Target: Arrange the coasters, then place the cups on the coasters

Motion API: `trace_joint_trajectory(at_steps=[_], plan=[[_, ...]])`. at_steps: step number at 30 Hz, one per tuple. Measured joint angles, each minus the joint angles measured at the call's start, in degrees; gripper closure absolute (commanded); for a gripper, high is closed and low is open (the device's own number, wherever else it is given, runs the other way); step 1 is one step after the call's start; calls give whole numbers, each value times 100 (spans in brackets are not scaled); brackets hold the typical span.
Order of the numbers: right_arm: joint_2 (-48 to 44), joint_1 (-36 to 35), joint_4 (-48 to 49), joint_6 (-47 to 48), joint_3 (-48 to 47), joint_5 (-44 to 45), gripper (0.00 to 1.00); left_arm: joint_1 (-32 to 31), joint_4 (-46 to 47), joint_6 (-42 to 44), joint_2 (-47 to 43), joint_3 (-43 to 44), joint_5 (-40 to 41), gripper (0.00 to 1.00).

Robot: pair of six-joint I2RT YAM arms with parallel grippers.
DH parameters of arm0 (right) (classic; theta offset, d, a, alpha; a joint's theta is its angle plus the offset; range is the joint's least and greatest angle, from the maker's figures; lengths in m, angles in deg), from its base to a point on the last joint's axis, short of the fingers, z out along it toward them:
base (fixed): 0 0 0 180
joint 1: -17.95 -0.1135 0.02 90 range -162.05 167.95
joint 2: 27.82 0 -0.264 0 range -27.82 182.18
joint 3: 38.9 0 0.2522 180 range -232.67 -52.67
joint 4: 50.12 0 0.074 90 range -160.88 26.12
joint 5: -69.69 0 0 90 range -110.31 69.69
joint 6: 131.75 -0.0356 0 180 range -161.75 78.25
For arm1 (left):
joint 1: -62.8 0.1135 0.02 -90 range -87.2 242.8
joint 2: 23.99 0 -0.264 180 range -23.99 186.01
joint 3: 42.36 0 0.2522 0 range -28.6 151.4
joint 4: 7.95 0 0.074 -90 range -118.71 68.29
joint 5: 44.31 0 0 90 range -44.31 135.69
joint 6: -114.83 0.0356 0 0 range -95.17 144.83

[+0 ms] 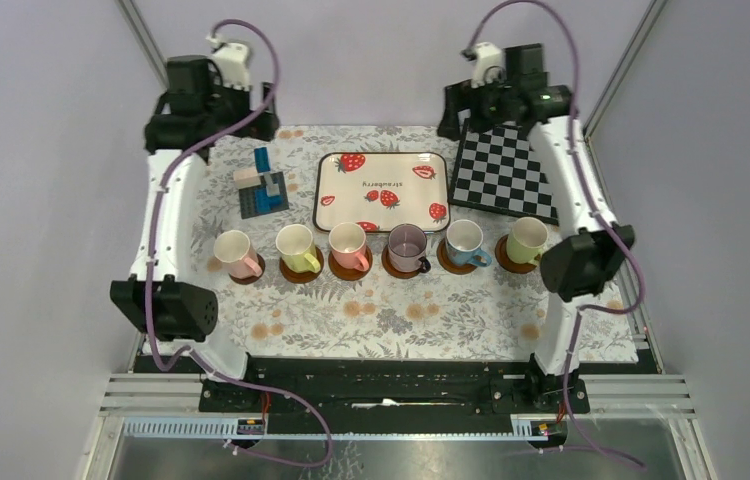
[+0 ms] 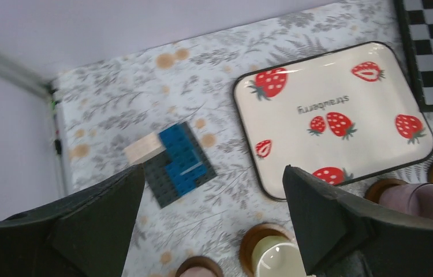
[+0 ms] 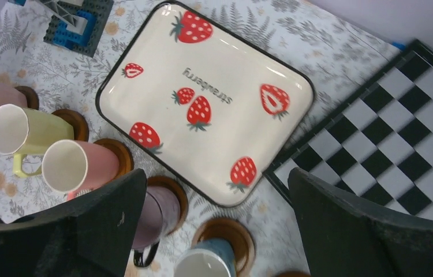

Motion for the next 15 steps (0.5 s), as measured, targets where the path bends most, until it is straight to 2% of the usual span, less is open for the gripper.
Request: trace_joint_trajectory(at_steps=[4,9,15], plan=[[-872,820,142,-7,925,-474,0,715,-345,9,-293,-42,-212,1],[-1921,1882,656,15,2883,-859,0,1224,-553,28,-901,-1091,-533,1],[-2455,2153,1054,144,4553,-918,0,1366,-516,-70,-1681,-2452,-586,1]])
